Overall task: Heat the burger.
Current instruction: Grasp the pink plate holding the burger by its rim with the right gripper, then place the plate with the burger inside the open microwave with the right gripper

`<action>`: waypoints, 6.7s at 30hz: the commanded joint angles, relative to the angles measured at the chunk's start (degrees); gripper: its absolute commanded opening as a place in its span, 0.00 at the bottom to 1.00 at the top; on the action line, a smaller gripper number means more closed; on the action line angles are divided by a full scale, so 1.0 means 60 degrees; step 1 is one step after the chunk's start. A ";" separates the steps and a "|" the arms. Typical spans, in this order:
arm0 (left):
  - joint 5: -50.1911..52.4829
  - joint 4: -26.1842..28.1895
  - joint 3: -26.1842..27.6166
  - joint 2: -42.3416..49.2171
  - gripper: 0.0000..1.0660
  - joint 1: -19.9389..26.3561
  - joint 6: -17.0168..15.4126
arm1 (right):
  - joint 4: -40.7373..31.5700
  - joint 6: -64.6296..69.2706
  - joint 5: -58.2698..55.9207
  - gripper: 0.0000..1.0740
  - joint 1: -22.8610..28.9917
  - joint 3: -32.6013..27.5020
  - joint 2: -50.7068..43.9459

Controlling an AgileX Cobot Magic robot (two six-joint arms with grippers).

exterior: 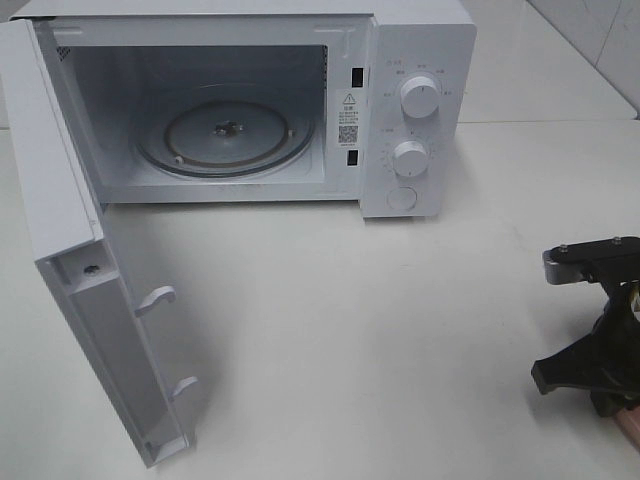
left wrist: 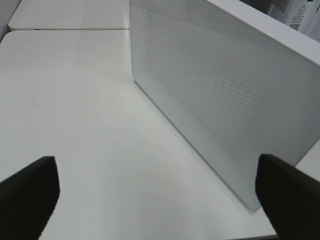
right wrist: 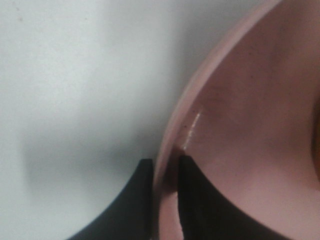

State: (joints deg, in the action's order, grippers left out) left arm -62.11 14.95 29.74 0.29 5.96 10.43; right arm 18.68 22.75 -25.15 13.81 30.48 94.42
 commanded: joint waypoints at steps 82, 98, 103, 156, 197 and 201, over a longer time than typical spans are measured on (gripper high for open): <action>0.0115 0.0019 -0.0029 0.0162 0.94 0.0019 -0.0010 | 0.3762 0.2397 -0.5472 0.00 0.6608 0.0143 -0.2664; 0.0115 0.0019 -0.0029 0.0162 0.94 0.0019 -0.0010 | 0.4431 0.0210 -0.4125 0.00 0.7114 0.0143 -0.2674; 0.0124 0.0019 -0.0029 0.0162 0.94 0.0019 -0.0010 | 0.4841 -0.0611 -0.3228 0.00 0.7114 0.0143 -0.2674; 0.0124 0.0019 -0.0029 0.0162 0.94 0.0019 0.0000 | -0.0010 -1.4677 0.1671 0.00 0.4288 0.0143 -0.2674; 0.0124 0.0019 -0.0029 0.0162 0.94 0.0019 0.0000 | -0.2760 -1.7809 0.2044 0.00 0.3992 0.2301 -0.0831; 0.0124 0.0019 -0.0029 0.0162 0.94 0.0019 0.0000 | -0.2760 -1.7743 0.2053 0.00 0.4087 0.2693 -0.0420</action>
State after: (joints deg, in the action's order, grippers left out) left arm -62.11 14.95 29.74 0.29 5.96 10.43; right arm 2.29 -84.57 -16.04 38.16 45.03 91.73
